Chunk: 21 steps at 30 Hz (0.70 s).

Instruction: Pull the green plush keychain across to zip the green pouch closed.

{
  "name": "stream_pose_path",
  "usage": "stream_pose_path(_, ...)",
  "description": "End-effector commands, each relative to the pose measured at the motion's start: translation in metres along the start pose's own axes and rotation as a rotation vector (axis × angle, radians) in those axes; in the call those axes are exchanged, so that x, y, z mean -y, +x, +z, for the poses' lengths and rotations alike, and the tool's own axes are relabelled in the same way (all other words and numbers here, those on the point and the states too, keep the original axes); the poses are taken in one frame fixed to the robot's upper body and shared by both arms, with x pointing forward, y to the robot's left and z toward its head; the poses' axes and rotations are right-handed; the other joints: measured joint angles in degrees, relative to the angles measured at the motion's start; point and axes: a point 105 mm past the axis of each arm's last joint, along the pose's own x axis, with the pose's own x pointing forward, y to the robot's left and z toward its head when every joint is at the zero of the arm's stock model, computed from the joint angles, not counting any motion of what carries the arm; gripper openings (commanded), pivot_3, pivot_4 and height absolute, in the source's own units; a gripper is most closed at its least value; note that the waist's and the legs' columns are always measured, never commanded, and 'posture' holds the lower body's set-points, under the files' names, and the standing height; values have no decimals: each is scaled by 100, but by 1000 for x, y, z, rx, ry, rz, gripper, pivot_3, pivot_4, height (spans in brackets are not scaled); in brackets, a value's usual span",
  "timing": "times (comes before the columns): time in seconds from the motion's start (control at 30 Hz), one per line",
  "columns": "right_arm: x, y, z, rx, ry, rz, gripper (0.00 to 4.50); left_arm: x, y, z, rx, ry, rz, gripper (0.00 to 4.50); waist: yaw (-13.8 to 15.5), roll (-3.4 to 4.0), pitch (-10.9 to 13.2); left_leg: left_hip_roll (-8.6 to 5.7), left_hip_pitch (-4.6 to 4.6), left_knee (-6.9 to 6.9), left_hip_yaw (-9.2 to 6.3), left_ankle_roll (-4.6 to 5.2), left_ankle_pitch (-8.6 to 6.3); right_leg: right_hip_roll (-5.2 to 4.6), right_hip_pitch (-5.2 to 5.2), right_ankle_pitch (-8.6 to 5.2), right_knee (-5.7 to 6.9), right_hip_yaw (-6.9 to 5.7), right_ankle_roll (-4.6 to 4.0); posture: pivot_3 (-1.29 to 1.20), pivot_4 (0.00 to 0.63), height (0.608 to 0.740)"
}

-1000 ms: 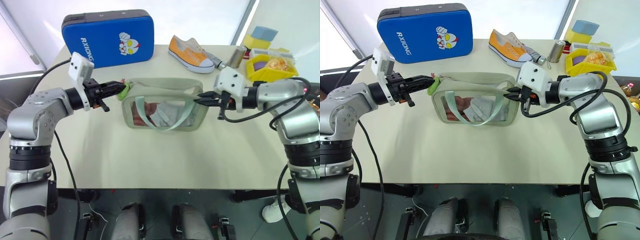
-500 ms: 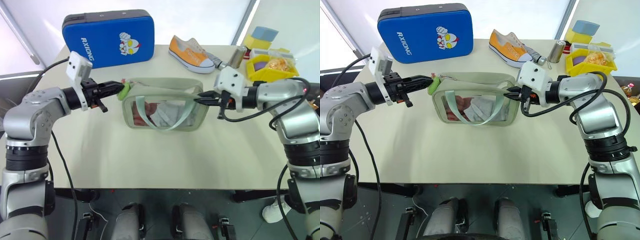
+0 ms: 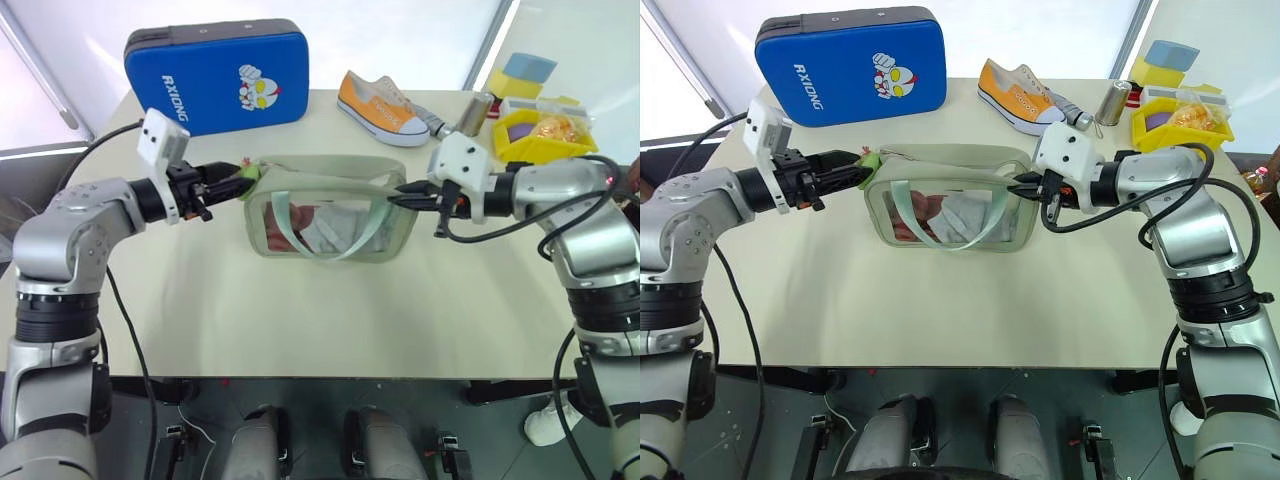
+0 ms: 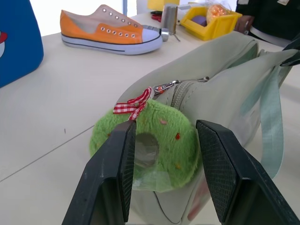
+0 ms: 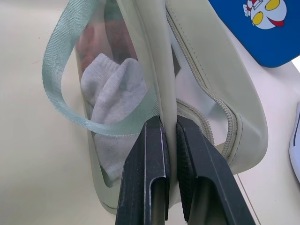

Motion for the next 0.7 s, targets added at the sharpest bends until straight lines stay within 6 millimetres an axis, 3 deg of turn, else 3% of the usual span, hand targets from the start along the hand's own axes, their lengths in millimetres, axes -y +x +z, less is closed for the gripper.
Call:
stream_pose_path(0.03, 7, -4, 14, 33, -42, -31, 208, 2, -1, 3, 12, 18, -2, 2149, 0, 0, 0, 0, 0, 0, 0, 0, 0, 0, 0, 0, 0, 0, 0, 0, 150, 740)
stream_pose_path(0.43, 7, -2, 16, 41, -42, -33, 208, 4, -2, -1, -6, 16, -17, 2149, 0, 0, 0, 0, 0, 0, 0, 0, 0, 0, 0, 0, 0, 0, 0, 0, 150, 740)
stream_pose_path(0.6, 7, -2, 17, 42, -41, -35, 208, 4, -1, 2, 5, 18, -22, 43, -1, 0, 0, 0, 0, 0, 0, 0, 0, 0, 0, 0, 0, 0, 0, 0, 150, 740)
stream_pose_path(0.7, 7, -2, 17, 40, -40, -35, 208, 1, 0, 10, 25, 36, -10, 43, 0, 0, 0, 0, 0, 0, 0, 0, 0, 0, 0, 0, 0, 0, 0, 0, 150, 740)
